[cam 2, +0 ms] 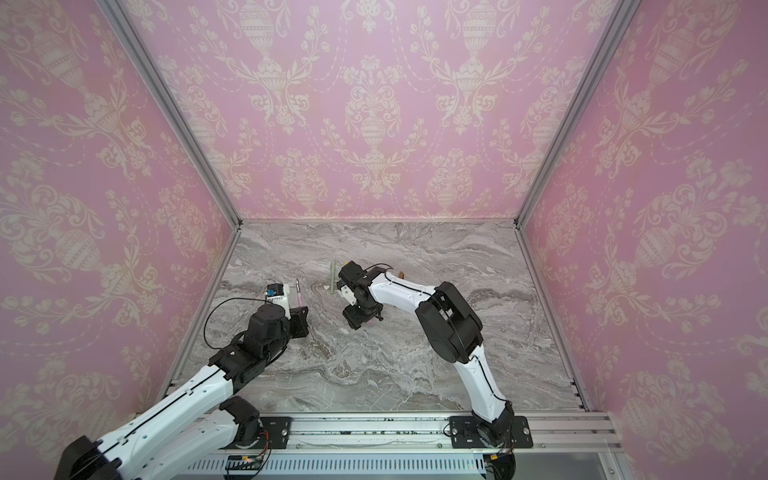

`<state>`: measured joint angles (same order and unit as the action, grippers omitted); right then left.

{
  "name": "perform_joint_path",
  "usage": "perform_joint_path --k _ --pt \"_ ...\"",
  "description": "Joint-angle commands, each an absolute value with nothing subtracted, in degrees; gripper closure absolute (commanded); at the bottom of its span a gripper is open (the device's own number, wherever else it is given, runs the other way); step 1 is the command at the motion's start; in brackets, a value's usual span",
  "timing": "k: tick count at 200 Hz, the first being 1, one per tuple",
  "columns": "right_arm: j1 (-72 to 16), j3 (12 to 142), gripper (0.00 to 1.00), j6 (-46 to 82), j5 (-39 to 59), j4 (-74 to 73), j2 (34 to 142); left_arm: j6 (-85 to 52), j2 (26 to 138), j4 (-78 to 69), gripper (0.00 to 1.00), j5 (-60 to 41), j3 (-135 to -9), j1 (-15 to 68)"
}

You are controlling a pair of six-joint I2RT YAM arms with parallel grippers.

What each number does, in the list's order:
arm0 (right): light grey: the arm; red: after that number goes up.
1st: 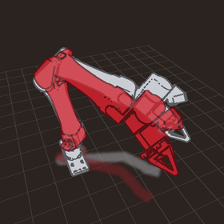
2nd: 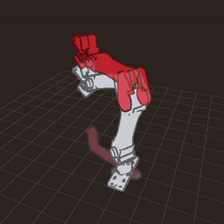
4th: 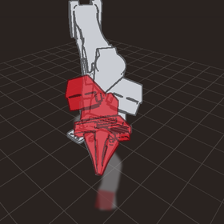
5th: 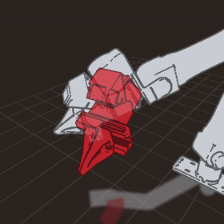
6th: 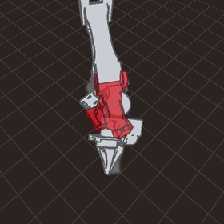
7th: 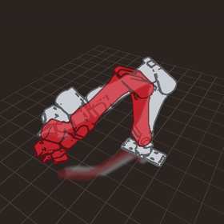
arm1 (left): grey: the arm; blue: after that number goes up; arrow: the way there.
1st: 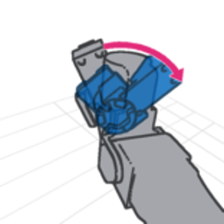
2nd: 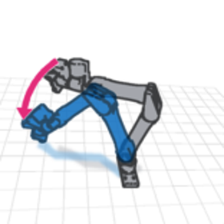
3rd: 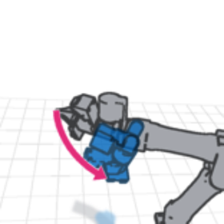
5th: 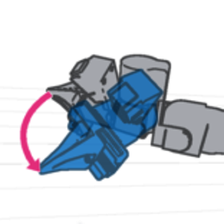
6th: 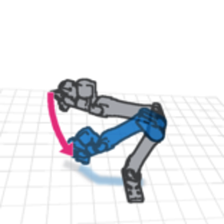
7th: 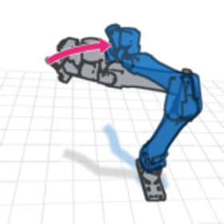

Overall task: Insert the pens into the pen caps
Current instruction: 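Release the pen with right gripper and grasp the pink cap on the table, then lift the pink cap with right gripper above the nib held by left gripper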

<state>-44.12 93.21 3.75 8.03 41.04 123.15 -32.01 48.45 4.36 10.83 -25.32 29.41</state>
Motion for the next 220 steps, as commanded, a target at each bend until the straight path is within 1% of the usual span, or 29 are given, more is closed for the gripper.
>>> perform_joint_path --k 1,34,64,102,128,172,205,220 --pt "-44.55 90.84 0.41 5.32 7.47 42.7 121.89 -32.29 48.42 4.39 1.0 10.5 -25.9 29.09" --pt "-44.85 89.01 0.53 6.19 7.1 41.89 121.21 -32.38 48.51 4.37 1.0 10.18 -26.09 29.09" --pt "-44.87 88.93 0.71 6.67 7.29 41.2 121.24 -32.34 48.49 4.5 1.0 10.18 -26.36 29.09" --pt "-44.83 90.23 0.89 7.18 7.21 41.07 121.67 -32.52 48.35 4.66 1.0 10.0 -26.4 29.09" --pt "-44.83 90.39 0.94 8.5 7.21 40.18 119.72 -32.37 48.32 4.96 1.0 9.72 -26.58 29.09" --pt "-43.44 87.91 1.0 13.25 8.37 34.79 111.05 -30.57 50.19 3.56 1.0 5.65 -27.82 29.09" --pt "-40.66 83.08 1.0 19.78 8.59 27.95 102.38 -28.56 53.61 -1.61 1.0 -4.23 -28.66 29.68" --pt "-38.56 79.26 1.0 24.52 8.67 23.39 97.79 -27.03 55.74 -4.19 1.0 -9.13 -29.59 31.24"
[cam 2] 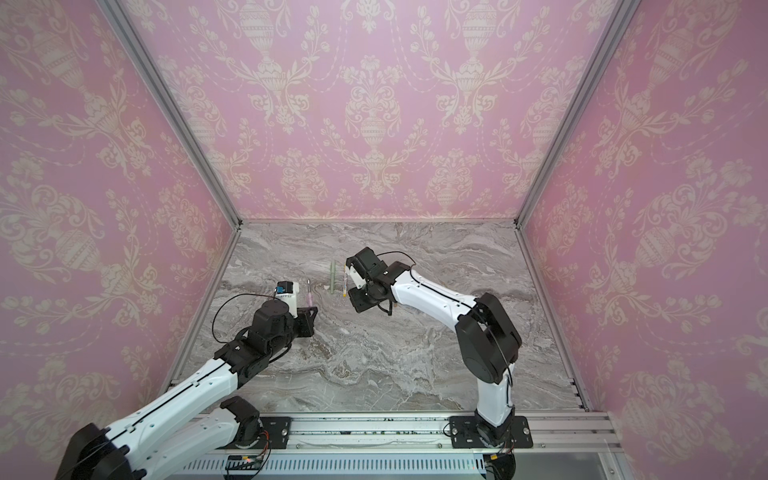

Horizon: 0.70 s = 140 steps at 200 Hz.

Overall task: Insert the pens into the pen caps
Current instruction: 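Lift the pink cap with right gripper above the nib held by left gripper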

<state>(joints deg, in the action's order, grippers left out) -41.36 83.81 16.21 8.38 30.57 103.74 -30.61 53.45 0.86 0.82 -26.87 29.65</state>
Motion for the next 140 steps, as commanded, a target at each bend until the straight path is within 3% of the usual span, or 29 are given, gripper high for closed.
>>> perform_joint_path --k 1,57,140 --pt "-38.4 79.01 1.0 24.87 8.69 23.08 97.5 -26.92 55.91 -4.29 1.0 -9.35 -29.65 31.44" --pt "-30.94 67.87 1.0 41.99 17.61 7.2 86.76 -25.31 63.94 -11.87 1.0 -19.54 -32.02 37.96" --pt "-30.8 66.25 1.0 46.11 24.71 2.24 87.31 -24.87 65.24 -12.3 1.0 -19.1 -32.61 39.56"
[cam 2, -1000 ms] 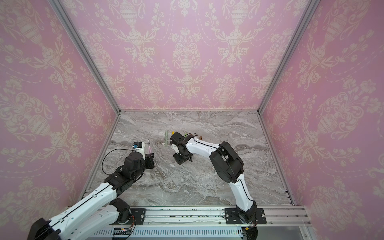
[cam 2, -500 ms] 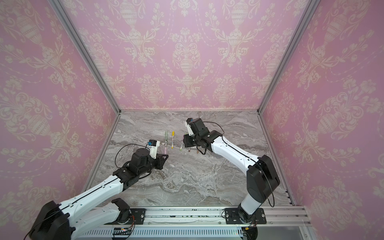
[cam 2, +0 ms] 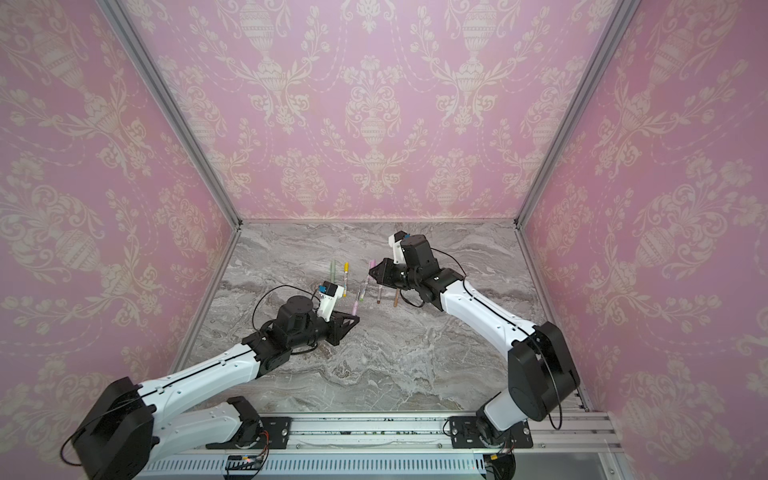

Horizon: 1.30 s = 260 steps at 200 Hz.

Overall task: Insert the pens into the pen caps
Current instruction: 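Lift the pink cap with right gripper above the nib held by left gripper, then lower the pink cap onto the pen nib and press it down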

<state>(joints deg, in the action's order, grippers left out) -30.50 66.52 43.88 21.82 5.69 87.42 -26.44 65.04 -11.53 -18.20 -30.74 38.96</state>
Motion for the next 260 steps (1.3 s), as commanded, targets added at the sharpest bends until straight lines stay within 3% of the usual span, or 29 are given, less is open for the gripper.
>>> perform_joint_path --k 1,260 --pt "-30.78 66.26 1.0 46.12 24.7 2.22 87.34 -24.87 65.23 -12.3 1.0 -19.04 -32.61 39.55" --pt "-33.88 66.45 1.0 43.43 27.81 4.12 88.22 -24.32 65.5 -12.23 1.0 -16.26 -32.87 39.64"
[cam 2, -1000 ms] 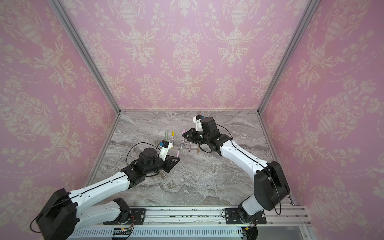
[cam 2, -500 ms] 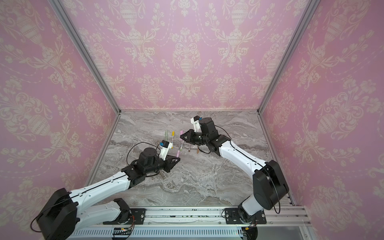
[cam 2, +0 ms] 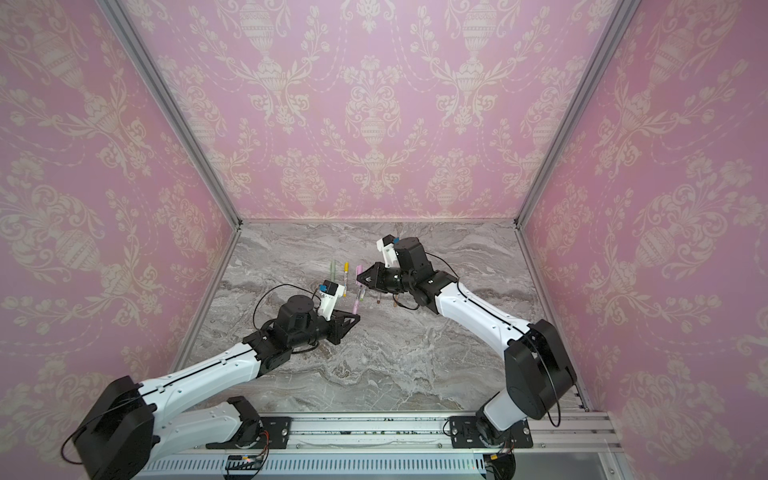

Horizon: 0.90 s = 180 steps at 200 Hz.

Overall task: Insert the pens into the pen caps
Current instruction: 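Lower the pink cap onto the pen nib and press it down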

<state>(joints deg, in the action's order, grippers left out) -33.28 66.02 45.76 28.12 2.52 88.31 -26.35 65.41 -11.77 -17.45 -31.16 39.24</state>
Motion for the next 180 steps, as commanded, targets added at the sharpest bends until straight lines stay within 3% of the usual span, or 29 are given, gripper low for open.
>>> perform_joint_path --k 1,180 --pt "-33.86 66.45 1.0 43.38 27.79 4.12 88.23 -24.29 65.49 -12.27 1.0 -16.22 -32.91 39.68" --pt "-39.78 64.03 1.0 40.13 22.85 4.66 89.17 -25.91 64.0 -14.36 1.0 -14.53 -33.34 39.71"
